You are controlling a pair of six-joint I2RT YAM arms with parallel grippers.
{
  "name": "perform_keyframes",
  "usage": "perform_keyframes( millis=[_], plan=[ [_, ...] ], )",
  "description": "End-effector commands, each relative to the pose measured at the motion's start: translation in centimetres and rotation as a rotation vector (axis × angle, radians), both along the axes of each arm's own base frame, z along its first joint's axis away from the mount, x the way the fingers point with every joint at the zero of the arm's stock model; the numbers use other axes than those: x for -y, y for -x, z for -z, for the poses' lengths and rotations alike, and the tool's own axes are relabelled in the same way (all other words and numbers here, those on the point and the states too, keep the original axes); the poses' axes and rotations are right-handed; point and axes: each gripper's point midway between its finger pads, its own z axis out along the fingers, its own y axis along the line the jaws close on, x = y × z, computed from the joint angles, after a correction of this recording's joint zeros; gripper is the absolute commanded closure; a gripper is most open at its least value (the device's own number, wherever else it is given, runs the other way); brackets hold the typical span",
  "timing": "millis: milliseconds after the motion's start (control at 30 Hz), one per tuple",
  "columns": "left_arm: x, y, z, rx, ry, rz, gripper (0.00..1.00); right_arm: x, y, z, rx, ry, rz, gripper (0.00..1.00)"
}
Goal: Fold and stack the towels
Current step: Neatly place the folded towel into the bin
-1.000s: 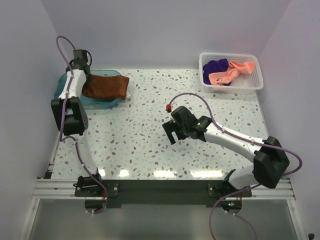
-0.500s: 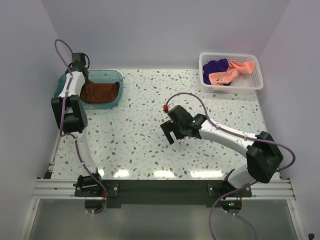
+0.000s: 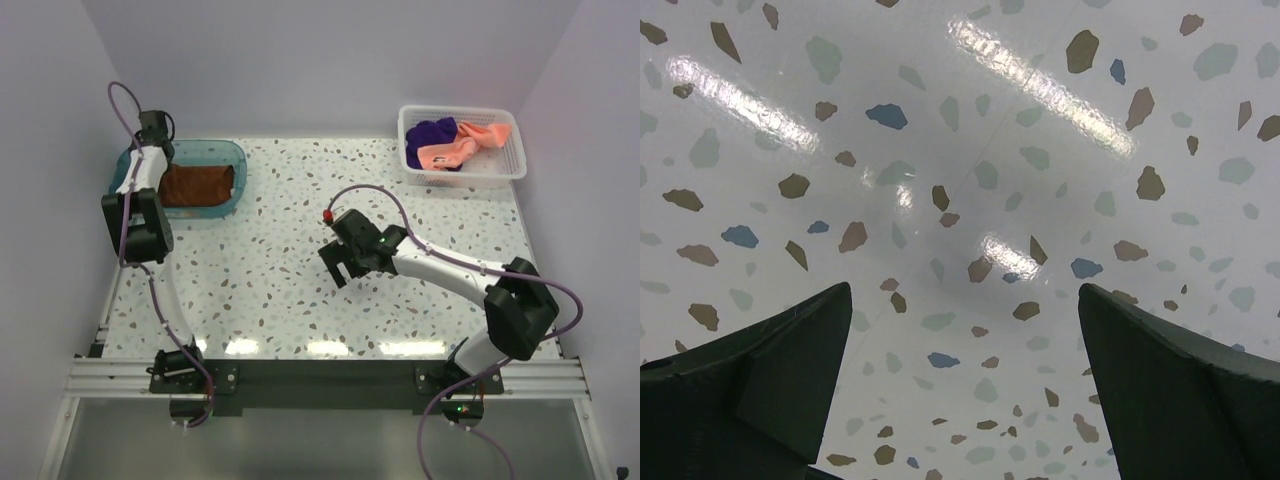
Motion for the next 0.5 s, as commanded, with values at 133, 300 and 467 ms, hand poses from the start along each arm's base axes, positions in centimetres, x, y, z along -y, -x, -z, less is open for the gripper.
perform_keyframes(
  millis=[133, 300, 467],
  plan=[
    [-2.5, -0.9, -1.5, 0.047, -0.097, -0.046, 0.37, -0.9, -0.9, -1.2, 0.020, -0.023, -0.009, 0.01],
    [-2.8, -0.6, -4.6, 0.113, -0.125, -0.089, 0.20, -0.7, -1.1, -1.5, 0.033, -0.023, 0.001, 0.01],
    [2.5, -2.0, -7.7, 0.235, -0.005, 0.031, 0.29, -0.1, -1.8, -1.9, 0.055, -0.029, 0.032, 0.01]
  ],
)
